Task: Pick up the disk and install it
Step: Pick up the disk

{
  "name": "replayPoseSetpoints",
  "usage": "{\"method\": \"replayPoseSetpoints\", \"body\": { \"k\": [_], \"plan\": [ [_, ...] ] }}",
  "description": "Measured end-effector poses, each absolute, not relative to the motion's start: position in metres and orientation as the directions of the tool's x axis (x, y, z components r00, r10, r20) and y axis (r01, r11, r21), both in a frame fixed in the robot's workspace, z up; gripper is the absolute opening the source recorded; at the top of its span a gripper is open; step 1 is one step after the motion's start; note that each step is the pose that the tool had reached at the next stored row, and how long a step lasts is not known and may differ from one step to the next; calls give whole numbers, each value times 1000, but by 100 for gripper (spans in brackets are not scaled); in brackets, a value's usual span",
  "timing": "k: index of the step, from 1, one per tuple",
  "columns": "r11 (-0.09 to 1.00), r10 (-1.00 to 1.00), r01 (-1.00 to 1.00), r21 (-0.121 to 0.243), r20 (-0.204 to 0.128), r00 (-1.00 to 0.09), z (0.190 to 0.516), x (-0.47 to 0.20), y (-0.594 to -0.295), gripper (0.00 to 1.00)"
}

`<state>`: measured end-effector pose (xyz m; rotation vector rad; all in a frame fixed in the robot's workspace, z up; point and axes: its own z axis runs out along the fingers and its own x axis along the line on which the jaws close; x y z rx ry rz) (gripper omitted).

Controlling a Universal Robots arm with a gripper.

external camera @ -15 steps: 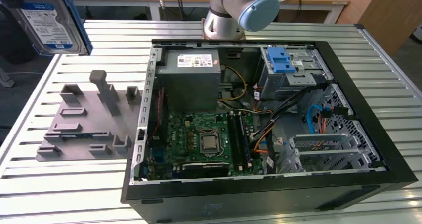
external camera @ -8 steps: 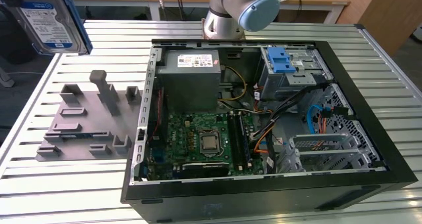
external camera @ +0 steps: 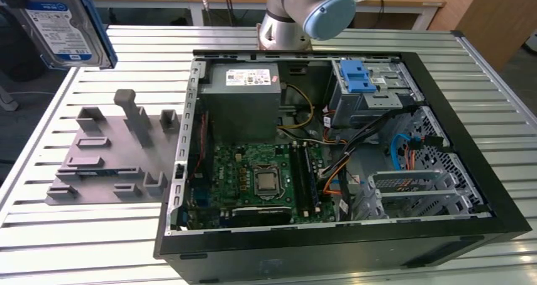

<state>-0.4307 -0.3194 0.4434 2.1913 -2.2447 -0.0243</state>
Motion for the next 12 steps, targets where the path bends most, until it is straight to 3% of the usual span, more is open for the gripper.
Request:
{"method": "replayPoseSetpoints", "body": {
  "k": [12],
  "plan": [
    [24,-1000,-1000,14,-8,-24,446,-430,-319,36]
  ]
}}
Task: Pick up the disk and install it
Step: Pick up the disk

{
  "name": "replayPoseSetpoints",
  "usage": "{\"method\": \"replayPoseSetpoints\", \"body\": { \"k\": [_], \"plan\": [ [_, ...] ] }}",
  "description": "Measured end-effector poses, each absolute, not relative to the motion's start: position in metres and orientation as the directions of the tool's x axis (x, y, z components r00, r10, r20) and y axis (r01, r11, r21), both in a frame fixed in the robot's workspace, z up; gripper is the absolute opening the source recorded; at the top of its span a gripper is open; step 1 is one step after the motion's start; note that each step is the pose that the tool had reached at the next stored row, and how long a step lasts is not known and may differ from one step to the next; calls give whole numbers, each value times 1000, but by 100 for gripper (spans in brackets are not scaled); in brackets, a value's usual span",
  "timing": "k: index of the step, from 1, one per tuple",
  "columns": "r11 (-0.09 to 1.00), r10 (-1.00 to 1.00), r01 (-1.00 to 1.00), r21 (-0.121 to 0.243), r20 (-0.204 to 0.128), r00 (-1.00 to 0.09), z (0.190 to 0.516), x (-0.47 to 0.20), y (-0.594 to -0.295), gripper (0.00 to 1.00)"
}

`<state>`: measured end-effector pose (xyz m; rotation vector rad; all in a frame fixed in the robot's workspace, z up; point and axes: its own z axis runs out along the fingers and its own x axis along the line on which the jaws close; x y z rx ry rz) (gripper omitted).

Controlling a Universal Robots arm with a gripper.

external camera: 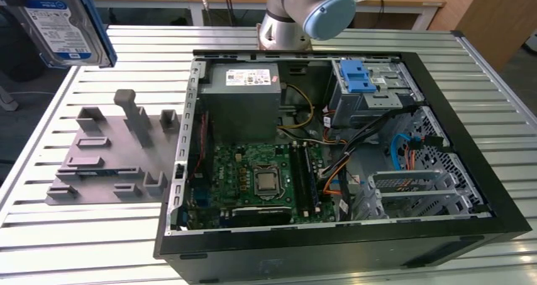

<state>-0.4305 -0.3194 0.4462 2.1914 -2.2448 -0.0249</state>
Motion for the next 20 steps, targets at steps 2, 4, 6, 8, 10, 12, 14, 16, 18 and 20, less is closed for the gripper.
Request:
{"method": "replayPoseSetpoints", "body": {
  "k": [2,4,6,8,10,12,14,16,18,20],
  "plan": [
    [24,-1000,-1000,14,-8,-24,447,-430,-319,36],
    [24,-1000,-1000,14,-8,-24,447,-430,-319,36],
    [24,-1000,-1000,14,-8,-24,448,-430,-319,36],
    [24,-1000,-1000,14,-8,-24,449,-430,-319,36],
    [24,-1000,-1000,14,-8,-24,451,-430,-319,36],
    [24,-1000,-1000,14,-8,-24,453,-430,-319,36],
    [24,-1000,-1000,14,-8,-24,457,-430,-319,36],
    [24,-1000,-1000,14,-8,-24,461,-430,-319,36],
    [24,-1000,-1000,14,-8,-24,465,-430,-319,36],
    [24,-1000,-1000,14,-8,-24,469,-430,-319,36]
  ]
}}
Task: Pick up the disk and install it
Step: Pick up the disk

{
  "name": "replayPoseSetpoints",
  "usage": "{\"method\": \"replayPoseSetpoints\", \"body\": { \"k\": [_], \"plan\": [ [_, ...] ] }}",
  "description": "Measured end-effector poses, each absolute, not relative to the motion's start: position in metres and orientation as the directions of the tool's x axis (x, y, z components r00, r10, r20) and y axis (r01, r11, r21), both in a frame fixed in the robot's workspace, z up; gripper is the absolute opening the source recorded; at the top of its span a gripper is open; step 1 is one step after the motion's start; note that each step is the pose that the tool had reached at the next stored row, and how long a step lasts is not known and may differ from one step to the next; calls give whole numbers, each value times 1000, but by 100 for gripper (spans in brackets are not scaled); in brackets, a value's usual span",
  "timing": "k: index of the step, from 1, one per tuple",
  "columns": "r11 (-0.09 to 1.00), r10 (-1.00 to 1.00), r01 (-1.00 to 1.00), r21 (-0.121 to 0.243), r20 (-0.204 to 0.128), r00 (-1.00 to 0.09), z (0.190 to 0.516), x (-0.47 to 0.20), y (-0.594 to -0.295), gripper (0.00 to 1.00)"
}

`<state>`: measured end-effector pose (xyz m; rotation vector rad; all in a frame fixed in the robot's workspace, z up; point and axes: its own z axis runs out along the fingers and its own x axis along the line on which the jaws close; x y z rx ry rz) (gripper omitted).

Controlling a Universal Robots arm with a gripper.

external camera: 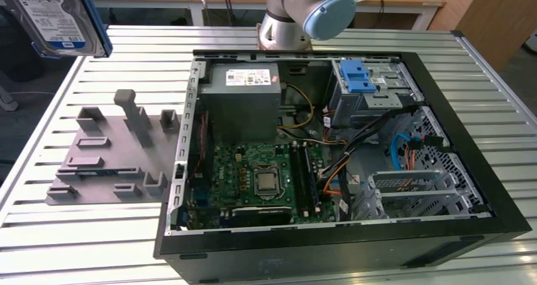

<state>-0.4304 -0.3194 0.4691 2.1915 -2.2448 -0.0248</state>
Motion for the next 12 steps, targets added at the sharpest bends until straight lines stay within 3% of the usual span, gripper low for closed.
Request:
{"method": "replayPoseSetpoints", "body": {
  "k": [12],
  "plan": [
    [24,-1000,-1000,15,-8,-24,478,-427,-323,36]
  ]
}}
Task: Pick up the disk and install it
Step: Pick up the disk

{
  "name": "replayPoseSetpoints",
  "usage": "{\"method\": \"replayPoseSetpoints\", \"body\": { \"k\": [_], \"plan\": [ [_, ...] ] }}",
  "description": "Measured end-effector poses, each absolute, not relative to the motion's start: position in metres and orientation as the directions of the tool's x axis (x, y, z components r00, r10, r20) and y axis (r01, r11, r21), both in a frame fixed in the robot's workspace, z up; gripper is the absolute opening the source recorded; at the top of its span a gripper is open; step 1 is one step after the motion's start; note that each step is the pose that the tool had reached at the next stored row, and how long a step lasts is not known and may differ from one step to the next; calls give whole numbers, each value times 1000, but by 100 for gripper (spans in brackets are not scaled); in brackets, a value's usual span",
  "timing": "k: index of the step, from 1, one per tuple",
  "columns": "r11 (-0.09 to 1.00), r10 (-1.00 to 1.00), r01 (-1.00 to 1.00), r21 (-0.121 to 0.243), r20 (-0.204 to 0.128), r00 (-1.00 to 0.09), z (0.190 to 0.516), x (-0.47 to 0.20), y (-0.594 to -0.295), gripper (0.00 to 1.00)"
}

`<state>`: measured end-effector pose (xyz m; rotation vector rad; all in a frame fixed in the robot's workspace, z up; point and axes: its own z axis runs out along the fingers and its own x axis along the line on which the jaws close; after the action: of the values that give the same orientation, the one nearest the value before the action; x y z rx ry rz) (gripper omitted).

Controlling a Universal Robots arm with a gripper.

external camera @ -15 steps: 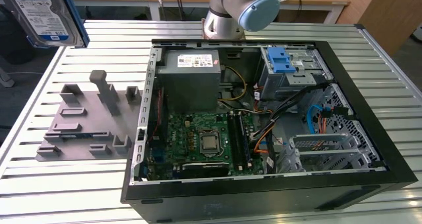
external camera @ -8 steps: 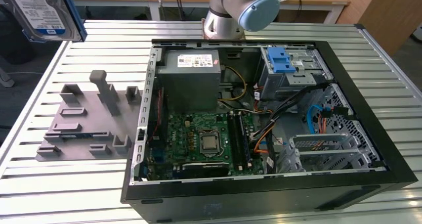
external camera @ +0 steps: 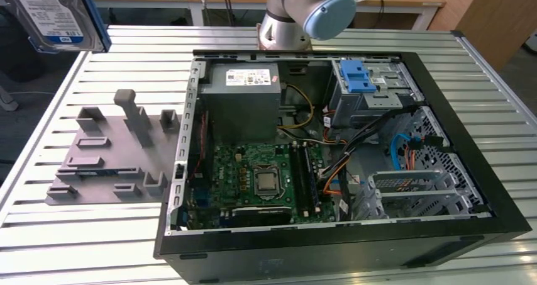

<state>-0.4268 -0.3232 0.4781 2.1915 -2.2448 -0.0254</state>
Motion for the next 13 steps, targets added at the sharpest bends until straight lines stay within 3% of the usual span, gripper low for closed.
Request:
{"method": "replayPoseSetpoints", "body": {
  "k": [13],
  "plan": [
    [24,-1000,-1000,15,-8,-24,487,-421,-336,36]
  ]
}}
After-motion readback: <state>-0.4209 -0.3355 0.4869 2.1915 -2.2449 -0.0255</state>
